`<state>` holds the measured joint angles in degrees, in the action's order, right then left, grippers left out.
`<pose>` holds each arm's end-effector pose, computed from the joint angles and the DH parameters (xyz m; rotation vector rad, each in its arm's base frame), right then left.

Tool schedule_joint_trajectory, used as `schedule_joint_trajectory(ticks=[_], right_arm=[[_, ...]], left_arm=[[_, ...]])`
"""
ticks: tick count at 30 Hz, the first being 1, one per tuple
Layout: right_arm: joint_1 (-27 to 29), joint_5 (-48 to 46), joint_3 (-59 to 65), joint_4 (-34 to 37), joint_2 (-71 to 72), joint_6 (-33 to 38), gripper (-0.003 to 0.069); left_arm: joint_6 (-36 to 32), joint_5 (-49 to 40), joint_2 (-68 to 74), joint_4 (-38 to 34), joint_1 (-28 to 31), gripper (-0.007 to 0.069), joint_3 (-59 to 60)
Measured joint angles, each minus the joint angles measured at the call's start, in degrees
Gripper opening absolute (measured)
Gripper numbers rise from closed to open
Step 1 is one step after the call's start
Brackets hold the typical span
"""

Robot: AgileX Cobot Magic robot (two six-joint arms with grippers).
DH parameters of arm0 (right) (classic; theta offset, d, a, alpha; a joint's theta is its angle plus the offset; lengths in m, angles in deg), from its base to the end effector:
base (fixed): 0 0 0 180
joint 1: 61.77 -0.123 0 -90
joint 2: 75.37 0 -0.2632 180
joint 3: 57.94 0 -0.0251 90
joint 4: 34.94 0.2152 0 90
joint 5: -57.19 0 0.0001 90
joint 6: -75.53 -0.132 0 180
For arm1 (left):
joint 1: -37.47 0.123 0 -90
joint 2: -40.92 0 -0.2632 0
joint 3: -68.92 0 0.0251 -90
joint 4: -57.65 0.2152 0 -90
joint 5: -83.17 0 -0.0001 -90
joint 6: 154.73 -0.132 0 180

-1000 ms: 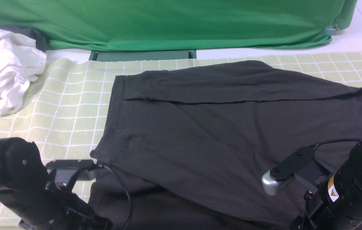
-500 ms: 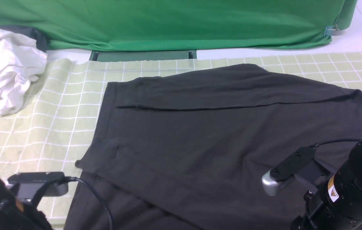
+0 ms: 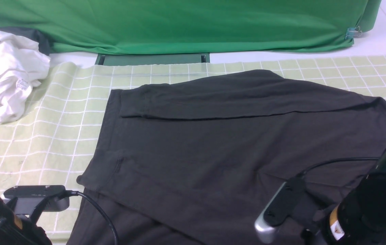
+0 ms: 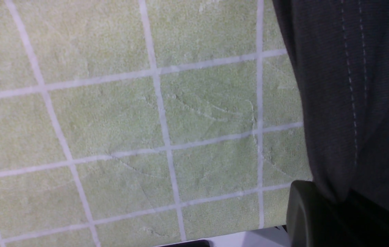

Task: Fold a long-sleeved shirt over a green coffee tablecloth.
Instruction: 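Grab the top left corner of the dark shirt with the left gripper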

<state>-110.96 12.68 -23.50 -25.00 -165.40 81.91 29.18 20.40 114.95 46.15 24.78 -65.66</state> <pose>0.1302 0.1752 0.1567 -1.2465 2.7262 0.2919 0.1151 -0.0499 0.1622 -0.0885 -3.0657 0.2601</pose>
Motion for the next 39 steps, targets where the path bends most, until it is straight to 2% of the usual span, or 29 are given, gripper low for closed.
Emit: schedule_joint_trajectory(ticks=[9,12,14,16,17,18,19,20,31,39], right_arm=[[-0.57,1.01,0.00,-2.42,-3.00,-2.00,0.0452],[-0.57,1.01,0.00,-2.69,-4.77,-2.07,0.0426],[-0.57,0.88,0.00,-3.20,-5.91,-2.07,0.0340],[-0.57,0.75,0.00,-3.57,-6.38,-2.07,0.0213],[-0.57,0.75,0.00,-3.64,-6.45,-2.07,0.0199],[-0.57,0.11,0.00,-3.75,-6.50,-2.07,0.0085],[-0.57,-0.11,0.00,-3.75,-6.50,-2.07,0.0077],[-0.57,-1.51,0.00,-3.80,-6.50,-2.07,0.0039],[-1.02,-9.69,0.00,-3.80,-1.47,-7.56,0.0030],[-1.02,-13.40,0.00,-3.64,0.93,-8.95,0.0039]], left_arm=[[0.00,0.00,0.00,0.11,0.00,0.0005,0.05],[0.00,0.00,0.00,0.11,0.00,0.0005,0.05],[0.00,0.04,0.00,0.11,0.00,0.0005,0.05],[0.00,0.04,0.00,0.11,0.00,0.0005,0.05],[0.00,0.04,0.00,0.11,0.00,0.0005,0.05],[0.00,0.04,0.00,0.12,0.00,0.0005,0.05],[0.00,0.04,0.00,0.18,0.00,0.0005,0.05],[0.07,0.04,0.00,0.39,0.00,0.0005,0.05],[0.91,0.19,0.00,1.17,0.00,0.0005,0.05],[1.28,0.19,0.00,1.06,0.00,0.0007,0.05]])
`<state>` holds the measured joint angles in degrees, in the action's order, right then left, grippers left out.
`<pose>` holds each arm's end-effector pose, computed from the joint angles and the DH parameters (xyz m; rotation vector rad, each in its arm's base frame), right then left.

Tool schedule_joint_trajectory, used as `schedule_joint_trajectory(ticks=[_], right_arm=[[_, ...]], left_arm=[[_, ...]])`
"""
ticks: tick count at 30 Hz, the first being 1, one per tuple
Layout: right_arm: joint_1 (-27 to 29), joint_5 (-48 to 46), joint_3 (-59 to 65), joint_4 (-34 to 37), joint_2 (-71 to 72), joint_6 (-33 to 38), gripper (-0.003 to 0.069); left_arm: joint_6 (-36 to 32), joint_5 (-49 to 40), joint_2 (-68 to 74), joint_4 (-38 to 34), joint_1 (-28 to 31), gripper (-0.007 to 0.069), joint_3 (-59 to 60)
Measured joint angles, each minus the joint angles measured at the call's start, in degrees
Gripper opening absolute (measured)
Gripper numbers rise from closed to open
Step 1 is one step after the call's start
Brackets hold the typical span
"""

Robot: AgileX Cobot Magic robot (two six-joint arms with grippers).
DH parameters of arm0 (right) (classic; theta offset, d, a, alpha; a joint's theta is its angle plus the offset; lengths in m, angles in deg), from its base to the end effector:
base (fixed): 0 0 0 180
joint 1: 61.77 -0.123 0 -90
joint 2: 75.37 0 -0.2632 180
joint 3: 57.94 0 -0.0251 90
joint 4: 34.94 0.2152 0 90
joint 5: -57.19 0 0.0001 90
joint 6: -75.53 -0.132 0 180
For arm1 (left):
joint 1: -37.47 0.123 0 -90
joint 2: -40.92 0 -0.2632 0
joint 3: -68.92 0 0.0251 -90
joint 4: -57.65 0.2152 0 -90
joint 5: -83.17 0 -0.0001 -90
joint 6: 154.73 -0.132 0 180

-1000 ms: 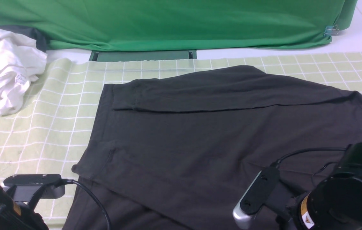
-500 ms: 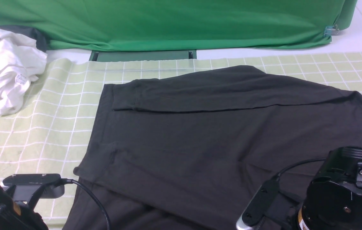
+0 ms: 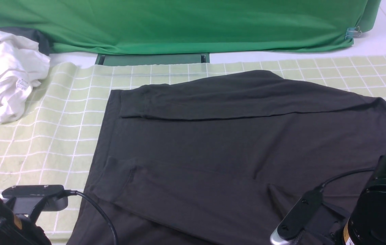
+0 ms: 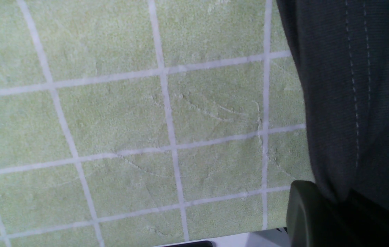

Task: Fold a long-sleeved shirt over a green coffee tablecloth.
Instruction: 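Grab the top left corner of the dark shirt with the left gripper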

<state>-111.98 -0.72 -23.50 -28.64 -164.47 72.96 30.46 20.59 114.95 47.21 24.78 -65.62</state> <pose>0.1096 0.1508 0.1568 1.1578 -2.8497 -0.1101 0.1157 -0.0478 0.1617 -0.0674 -3.0715 0.2350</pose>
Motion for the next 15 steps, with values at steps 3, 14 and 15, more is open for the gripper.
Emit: schedule_joint_trajectory(ticks=[3,14,15], right_arm=[[0.00,-0.49,0.00,0.10,0.02,-0.04,0.0108],[0.00,-1.24,0.00,0.10,0.07,-0.04,0.0369],[0.00,-1.24,0.00,0.10,0.22,-0.04,0.0370]], left_arm=[[0.00,0.00,0.00,0.00,0.00,0.0015,0.00],[0.00,-1.94,0.00,1.44,0.00,0.0235,-0.14],[0.00,-3.16,0.00,2.12,0.00,0.0282,-0.39]])
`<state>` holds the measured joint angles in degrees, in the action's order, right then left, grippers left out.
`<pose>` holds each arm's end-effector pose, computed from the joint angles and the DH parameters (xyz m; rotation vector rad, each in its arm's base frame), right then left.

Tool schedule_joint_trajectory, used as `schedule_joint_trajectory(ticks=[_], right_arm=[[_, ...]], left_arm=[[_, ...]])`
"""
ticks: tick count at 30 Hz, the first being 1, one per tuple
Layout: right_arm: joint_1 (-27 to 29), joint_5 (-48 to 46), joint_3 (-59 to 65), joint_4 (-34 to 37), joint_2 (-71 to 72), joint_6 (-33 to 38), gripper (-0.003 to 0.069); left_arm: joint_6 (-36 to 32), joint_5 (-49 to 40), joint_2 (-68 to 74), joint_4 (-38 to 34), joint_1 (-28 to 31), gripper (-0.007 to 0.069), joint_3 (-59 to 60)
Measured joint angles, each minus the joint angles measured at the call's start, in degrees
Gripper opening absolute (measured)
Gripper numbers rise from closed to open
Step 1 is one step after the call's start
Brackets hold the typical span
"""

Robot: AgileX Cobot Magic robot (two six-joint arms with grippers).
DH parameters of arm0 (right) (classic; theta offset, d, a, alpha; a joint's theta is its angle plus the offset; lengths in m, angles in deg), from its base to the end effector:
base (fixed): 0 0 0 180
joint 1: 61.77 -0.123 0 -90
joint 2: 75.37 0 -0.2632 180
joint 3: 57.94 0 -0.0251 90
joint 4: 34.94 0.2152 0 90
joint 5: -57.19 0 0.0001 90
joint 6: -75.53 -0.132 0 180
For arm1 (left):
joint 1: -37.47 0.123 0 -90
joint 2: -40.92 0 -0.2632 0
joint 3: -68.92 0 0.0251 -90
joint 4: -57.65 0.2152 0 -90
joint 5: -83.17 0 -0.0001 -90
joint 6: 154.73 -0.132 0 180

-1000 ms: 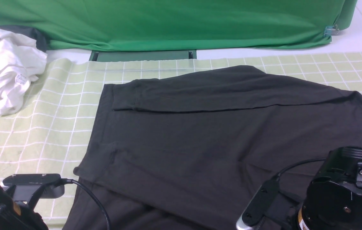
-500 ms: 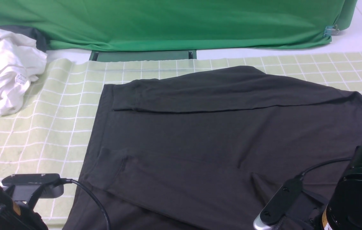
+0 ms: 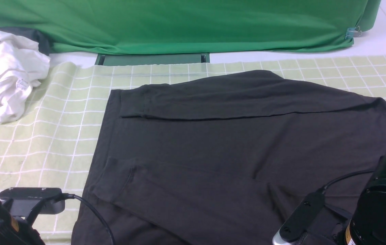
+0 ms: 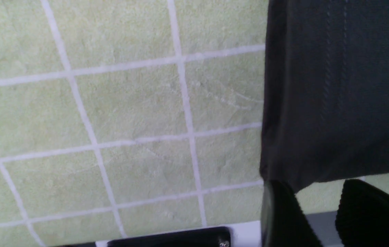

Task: Fold a long-sleeved shirt over a green coffee tablecloth.
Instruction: 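Grab the top left corner of the dark shirt with the left gripper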

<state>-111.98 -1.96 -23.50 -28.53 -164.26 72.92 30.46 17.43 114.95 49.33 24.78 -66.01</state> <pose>0.1074 0.1488 0.1576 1.1507 -2.8344 -0.1005 0.1105 -0.0427 0.1629 -0.0994 -3.0315 0.1749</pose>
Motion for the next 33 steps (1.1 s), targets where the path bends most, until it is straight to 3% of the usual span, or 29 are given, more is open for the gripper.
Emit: schedule_joint_trajectory(ticks=[4,8,11,15,17,20,28,33], right_arm=[[0.00,-0.37,-0.11,-0.94,0.68,0.00,0.0370],[0.00,-1.02,-2.10,-2.71,3.01,-0.02,0.0357],[0.00,-0.90,-4.28,-3.21,6.15,-0.08,0.0255],[0.00,-0.05,-6.00,-3.21,9.83,-0.03,0.0067],[0.00,0.34,-6.28,-3.21,11.66,-0.03,0.0026],[0.00,0.52,-6.34,-3.21,14.40,-0.03,0.0008],[0.00,0.63,-6.34,-3.21,17.54,-0.03,0.0006],[0.00,0.87,-6.34,-3.47,17.74,-0.03,0.0009]], left_arm=[[0.18,-3.59,-0.13,4.30,0.00,0.0399,-3.83],[4.78,-2.73,-0.21,8.32,0.00,0.0423,-10.96],[6.84,1.95,0.66,9.36,0.00,0.0343,-17.51],[7.20,3.60,6.19,9.03,0.00,0.0132,-26.55],[7.08,4.47,10.31,8.82,0.00,0.0055,-30.77],[7.07,6.46,18.67,8.64,0.00,0.0013,-37.31],[7.19,9.46,37.39,8.90,0.00,0.0049,-52.60],[7.25,10.13,50.31,11.74,0.00,0.0185,-63.82]])
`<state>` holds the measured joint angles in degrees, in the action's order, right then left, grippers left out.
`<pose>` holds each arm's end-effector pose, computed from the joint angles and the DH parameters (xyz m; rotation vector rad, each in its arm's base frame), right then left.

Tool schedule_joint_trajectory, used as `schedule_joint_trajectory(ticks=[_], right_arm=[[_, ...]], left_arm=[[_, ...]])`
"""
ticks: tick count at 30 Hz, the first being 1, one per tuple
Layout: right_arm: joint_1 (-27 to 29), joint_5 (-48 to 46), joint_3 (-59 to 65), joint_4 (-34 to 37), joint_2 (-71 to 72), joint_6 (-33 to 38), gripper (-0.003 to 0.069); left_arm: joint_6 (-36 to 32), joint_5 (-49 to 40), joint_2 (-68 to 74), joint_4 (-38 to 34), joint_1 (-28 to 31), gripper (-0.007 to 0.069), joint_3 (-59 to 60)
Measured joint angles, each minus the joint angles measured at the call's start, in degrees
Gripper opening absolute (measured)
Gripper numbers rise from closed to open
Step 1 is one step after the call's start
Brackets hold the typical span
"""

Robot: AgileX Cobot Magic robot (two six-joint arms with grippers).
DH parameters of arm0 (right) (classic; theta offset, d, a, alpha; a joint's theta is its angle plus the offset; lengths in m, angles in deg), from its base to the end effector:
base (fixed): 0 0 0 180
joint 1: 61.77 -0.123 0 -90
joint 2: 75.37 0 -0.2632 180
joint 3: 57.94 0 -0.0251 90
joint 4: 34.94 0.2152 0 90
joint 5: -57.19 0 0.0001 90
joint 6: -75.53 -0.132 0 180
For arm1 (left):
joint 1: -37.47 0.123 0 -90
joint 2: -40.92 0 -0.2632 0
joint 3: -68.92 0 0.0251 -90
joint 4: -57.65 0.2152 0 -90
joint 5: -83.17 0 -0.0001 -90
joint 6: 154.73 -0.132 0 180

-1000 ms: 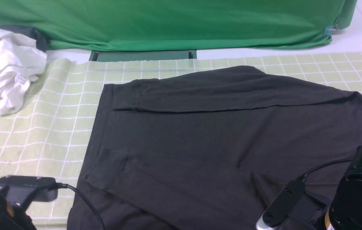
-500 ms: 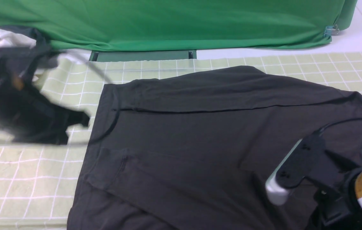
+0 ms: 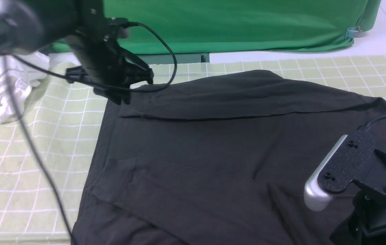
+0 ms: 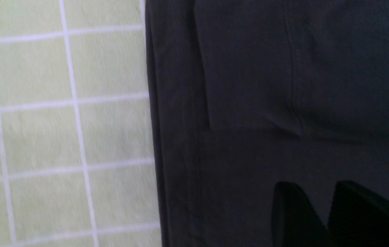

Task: Fold a long-sleeved shirt over a green coffee tablecloth.
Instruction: 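Grab the top left corner of the dark shirt with the left gripper, then fold the left side of the dark shirt inward over its body with the left gripper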

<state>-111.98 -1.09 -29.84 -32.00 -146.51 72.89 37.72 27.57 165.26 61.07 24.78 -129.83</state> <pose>0.1119 0.1434 0.2404 -1.1040 2.5683 0.3086 0.3966 -0.0826 0.1819 0.0418 2.8090 -0.0261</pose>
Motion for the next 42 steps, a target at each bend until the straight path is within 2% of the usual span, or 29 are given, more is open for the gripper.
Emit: schedule_joint_trajectory(ticks=[3,4,5,10,18,21,23,24,26,27,28,29,36,40,42], right_arm=[[0.00,0.00,0.00,-0.14,0.00,0.00,0.0008],[0.00,0.00,0.00,-0.14,0.00,0.00,0.0008],[0.00,0.00,0.00,-0.14,0.00,-0.11,0.0009],[0.00,0.06,0.00,-0.20,0.00,-0.16,0.0016],[0.00,0.90,0.00,-0.50,0.00,-0.16,0.0027],[0.00,1.01,0.00,-0.72,0.00,-0.16,0.0032],[0.00,1.11,0.00,-0.79,0.00,-0.29,0.0035],[0.00,1.11,0.00,-0.79,0.00,-0.29,0.0036],[0.00,1.50,0.00,-0.79,0.00,-0.36,0.0038],[0.00,1.50,0.00,-0.79,0.00,-0.36,0.0038],[0.00,1.81,0.00,-0.81,0.00,-0.43,0.0040],[0.00,1.90,0.00,-0.81,0.00,-0.43,0.0042],[0.00,2.80,0.00,-1.87,0.00,-0.82,0.0058],[0.00,3.04,0.00,-8.14,0.00,-4.90,0.0068],[0.00,2.98,0.00,-13.58,0.00,-8.25,0.0070]], left_arm=[[0.51,0.02,4.37,4.12,0.00,0.0271,-3.66],[0.65,0.02,4.66,4.46,0.00,0.0277,-3.91],[1.61,0.07,6.75,7.22,0.00,0.0328,-5.69],[2.92,1.80,10.95,9.01,0.05,0.0431,-8.40],[3.25,3.33,14.35,7.92,0.05,0.0455,-9.05],[3.31,3.40,14.50,6.15,0.16,0.0412,-9.17],[3.31,3.60,14.56,4.25,0.48,0.0341,-9.19],[3.26,3.68,14.56,3.69,0.57,0.0301,-9.24],[2.37,3.68,14.56,2.27,0.83,0.0168,-9.36],[2.37,3.68,14.56,2.27,0.83,0.0155,-9.36],[1.89,3.68,14.56,2.09,0.83,0.0069,-9.41],[1.74,3.68,14.50,2.05,0.83,0.0045,-9.41],[0.39,1.54,11.21,1.03,0.89,0.0024,-9.30],[-1.15,-1.36,5.94,0.96,0.89,0.0024,-9.30],[-1.85,-3.96,3.42,0.72,0.89,0.0024,-9.30]])
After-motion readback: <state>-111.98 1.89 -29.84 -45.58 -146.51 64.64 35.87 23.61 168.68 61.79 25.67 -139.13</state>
